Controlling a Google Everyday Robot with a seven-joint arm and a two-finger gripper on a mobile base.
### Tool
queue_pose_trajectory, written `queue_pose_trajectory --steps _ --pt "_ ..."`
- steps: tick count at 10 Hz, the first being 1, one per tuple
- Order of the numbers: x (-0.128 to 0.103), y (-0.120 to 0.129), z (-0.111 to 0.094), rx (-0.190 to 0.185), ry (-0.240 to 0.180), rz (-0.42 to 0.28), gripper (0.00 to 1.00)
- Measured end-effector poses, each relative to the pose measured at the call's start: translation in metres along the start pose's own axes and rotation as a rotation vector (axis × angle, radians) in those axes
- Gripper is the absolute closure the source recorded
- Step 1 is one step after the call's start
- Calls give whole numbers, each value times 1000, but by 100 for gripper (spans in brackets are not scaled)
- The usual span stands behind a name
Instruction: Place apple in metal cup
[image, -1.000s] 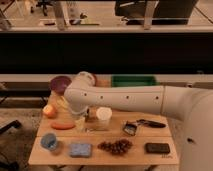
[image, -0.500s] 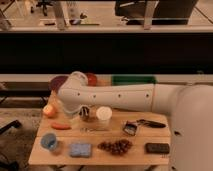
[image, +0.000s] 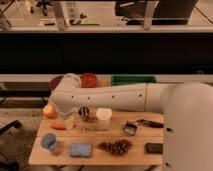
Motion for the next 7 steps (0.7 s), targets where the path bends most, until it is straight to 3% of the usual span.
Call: queue_pose_trajectory --steps 2,4,7 --pt "-28 -17 8 44 -21 -59 20" --pt "-42 -30 14 72 -54 -100 20" --pt "-35 -51 24 56 -120 -105 20"
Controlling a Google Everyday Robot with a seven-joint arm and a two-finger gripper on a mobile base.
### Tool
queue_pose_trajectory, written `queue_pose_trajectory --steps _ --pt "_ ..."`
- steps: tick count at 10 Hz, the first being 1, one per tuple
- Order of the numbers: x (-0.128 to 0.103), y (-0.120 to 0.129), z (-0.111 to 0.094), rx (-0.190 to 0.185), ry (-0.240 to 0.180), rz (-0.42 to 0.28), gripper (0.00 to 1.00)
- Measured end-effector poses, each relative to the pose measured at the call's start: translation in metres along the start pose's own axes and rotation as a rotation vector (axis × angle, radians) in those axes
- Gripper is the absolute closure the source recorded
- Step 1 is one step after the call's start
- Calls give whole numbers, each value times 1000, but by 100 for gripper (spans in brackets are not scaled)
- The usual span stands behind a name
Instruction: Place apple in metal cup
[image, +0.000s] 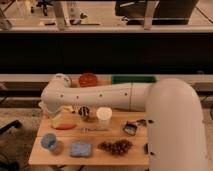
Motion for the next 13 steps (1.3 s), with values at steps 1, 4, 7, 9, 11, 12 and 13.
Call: queue_pose_trajectory --steps 1,4,7,9,11,12,13 --pt "5 -5 6 -16 -26 2 20" --pt "11 -17 24 -35 -89 0 20" --pt "19 -30 40 -23 -171 19 20" --pt "30 -41 51 -17 -232 60 20" --pt "36 -47 61 -11 -268 86 20" --pt "39 -51 70 -10 -282 103 20" --pt "41 -52 78 -12 -291 119 20"
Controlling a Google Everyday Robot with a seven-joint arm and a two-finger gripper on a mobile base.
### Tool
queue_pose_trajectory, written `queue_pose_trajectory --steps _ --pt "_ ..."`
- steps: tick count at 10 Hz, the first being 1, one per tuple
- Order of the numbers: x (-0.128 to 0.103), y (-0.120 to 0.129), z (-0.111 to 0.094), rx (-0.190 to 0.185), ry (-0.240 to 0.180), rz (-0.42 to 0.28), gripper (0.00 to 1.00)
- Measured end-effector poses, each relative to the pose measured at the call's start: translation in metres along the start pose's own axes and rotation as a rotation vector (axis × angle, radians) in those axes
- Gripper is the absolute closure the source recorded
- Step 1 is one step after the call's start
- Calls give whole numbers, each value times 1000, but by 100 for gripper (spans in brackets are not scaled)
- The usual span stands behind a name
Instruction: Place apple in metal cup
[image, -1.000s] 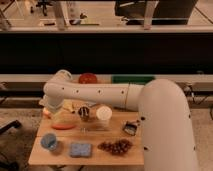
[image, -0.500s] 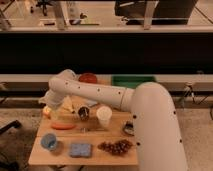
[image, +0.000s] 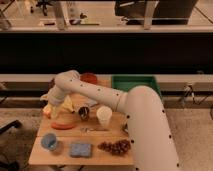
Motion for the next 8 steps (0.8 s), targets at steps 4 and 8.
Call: queue_pose_trajectory --steps 4,8 --pt "10 -4 33 -25 -18 59 20" --pt "33 -10 36 -23 5 92 20"
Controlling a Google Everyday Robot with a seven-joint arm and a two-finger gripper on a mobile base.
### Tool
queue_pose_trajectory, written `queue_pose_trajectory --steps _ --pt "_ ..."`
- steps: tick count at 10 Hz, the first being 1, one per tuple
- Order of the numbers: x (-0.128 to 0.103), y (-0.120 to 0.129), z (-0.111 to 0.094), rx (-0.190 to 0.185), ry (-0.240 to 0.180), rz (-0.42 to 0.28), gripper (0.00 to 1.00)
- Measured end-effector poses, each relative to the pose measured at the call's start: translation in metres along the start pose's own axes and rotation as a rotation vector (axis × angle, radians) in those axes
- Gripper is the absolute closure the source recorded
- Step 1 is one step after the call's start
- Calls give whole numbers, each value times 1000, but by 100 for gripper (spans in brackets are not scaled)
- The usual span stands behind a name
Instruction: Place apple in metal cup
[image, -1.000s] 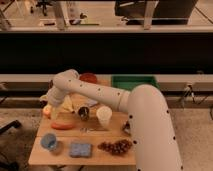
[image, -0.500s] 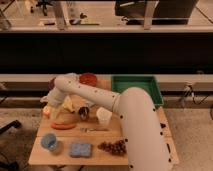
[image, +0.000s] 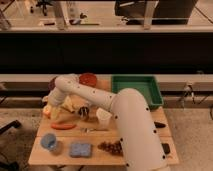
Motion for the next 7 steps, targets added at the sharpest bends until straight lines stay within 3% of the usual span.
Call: queue_pose_trajectory --steps 5,7 --pt "19 2 -3 5 21 21 26" --pt "20 3 1 0 20 23 35"
